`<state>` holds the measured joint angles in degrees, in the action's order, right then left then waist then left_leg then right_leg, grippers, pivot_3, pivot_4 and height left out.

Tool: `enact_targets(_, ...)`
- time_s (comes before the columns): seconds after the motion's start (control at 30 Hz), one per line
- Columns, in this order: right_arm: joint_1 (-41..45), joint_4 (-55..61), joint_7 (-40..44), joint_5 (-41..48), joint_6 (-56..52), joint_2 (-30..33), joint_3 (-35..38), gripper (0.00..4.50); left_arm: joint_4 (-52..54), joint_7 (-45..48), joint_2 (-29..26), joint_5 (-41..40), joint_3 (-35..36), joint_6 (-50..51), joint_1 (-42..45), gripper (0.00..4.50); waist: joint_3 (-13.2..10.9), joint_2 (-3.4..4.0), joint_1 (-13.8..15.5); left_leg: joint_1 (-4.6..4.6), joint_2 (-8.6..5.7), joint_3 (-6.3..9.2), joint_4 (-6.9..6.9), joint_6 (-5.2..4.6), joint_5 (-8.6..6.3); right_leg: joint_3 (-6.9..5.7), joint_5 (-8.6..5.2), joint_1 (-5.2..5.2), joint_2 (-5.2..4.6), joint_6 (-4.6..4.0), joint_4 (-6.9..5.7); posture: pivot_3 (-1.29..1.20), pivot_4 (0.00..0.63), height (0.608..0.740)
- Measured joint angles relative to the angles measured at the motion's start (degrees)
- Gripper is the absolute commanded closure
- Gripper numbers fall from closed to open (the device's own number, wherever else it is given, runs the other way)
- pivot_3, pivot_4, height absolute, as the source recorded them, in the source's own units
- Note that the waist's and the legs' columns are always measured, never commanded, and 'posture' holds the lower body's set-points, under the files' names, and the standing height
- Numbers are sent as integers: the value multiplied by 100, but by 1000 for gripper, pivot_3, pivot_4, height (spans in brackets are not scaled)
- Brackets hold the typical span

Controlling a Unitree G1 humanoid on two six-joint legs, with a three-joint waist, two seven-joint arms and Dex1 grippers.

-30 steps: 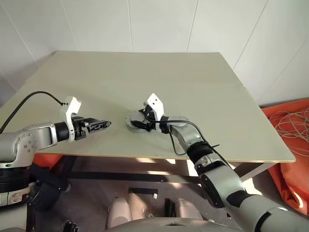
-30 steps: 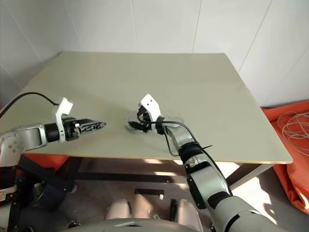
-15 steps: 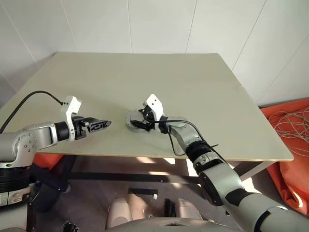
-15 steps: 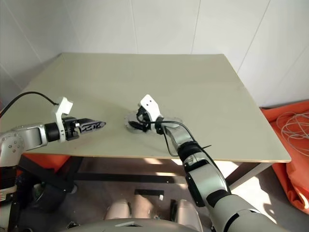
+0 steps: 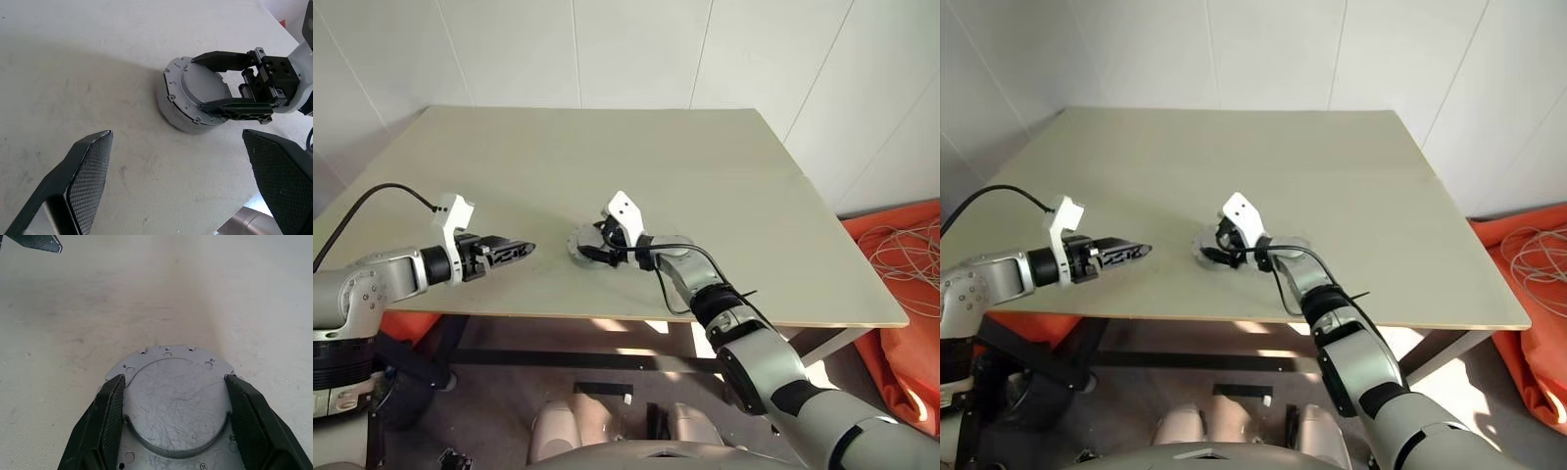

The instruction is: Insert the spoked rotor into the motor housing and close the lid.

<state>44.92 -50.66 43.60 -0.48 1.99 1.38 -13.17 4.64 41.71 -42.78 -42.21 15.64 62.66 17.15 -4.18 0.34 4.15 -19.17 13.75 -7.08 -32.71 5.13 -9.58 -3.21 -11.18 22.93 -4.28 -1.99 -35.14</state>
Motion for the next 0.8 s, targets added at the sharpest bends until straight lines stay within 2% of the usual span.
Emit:
enact_targets(0.4,111,-73,-33,-54,-109,10,-60,1391,-95,101,16,90,-22,-173,-40,0,1,2,-9,7,-6,0,31,-1,0,-1,0,-6,0,0,31,0,0,740)
enact_targets(0.63,132,-93,-77,-90,-116,13,-90,1391,-146,10,488,56,-141,-192,34,0,5,7,-8,11,-8,0,33,-1,-1,-2,0,-12,0,1,35,0,0,740)
enact_targets(0.8,132,-90,-94,-94,-115,22,-100,1391,-96,-237,935,43,-401,-36,192,1149,5,8,-5,11,-7,0,34,-1,-1,-4,-1,-14,0,2,40,0,0,740)
